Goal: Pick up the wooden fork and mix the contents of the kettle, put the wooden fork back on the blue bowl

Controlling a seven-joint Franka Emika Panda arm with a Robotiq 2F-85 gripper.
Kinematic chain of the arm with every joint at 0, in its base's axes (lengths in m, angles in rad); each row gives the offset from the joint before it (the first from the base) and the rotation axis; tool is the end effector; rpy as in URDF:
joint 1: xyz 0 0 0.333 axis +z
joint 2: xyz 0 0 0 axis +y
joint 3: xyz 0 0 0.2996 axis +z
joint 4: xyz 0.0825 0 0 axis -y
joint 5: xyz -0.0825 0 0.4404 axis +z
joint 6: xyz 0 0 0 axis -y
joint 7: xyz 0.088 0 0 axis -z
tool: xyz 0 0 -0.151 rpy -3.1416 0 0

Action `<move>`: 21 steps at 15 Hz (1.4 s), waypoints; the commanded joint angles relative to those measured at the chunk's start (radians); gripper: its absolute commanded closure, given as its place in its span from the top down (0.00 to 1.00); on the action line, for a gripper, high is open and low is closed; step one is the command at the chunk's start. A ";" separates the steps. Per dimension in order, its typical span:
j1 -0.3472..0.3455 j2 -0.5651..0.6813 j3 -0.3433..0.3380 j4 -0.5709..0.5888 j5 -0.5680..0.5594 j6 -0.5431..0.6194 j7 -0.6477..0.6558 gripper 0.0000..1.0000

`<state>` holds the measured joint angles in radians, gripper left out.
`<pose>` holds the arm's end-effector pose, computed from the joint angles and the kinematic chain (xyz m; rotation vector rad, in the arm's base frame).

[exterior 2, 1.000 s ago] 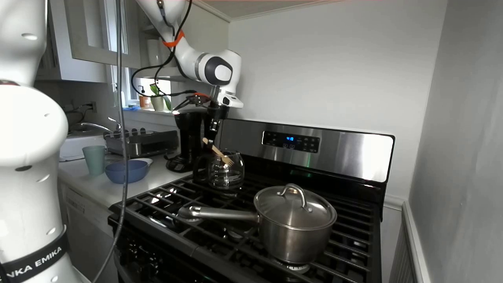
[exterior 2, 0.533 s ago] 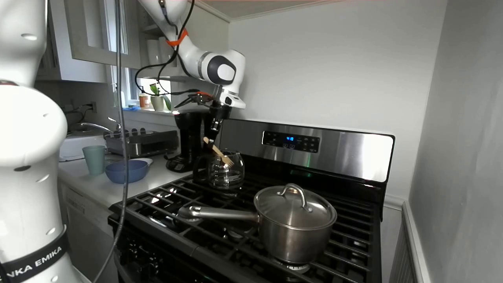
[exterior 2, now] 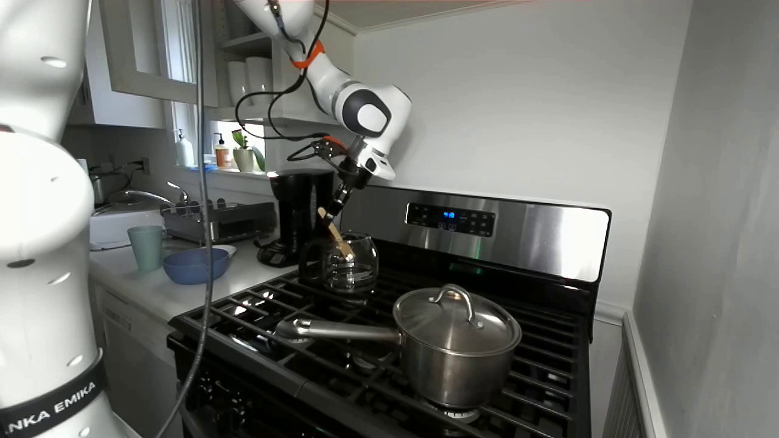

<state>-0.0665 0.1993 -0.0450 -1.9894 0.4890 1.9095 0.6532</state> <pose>0.5998 -0.0137 0.2635 -2.4213 1.3160 0.5292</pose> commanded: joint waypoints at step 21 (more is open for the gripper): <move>-0.069 0.256 -0.097 0.278 0.167 -0.304 -0.013 0.01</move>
<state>-0.1415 0.4466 -0.1332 -1.7364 0.6370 1.5752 0.6112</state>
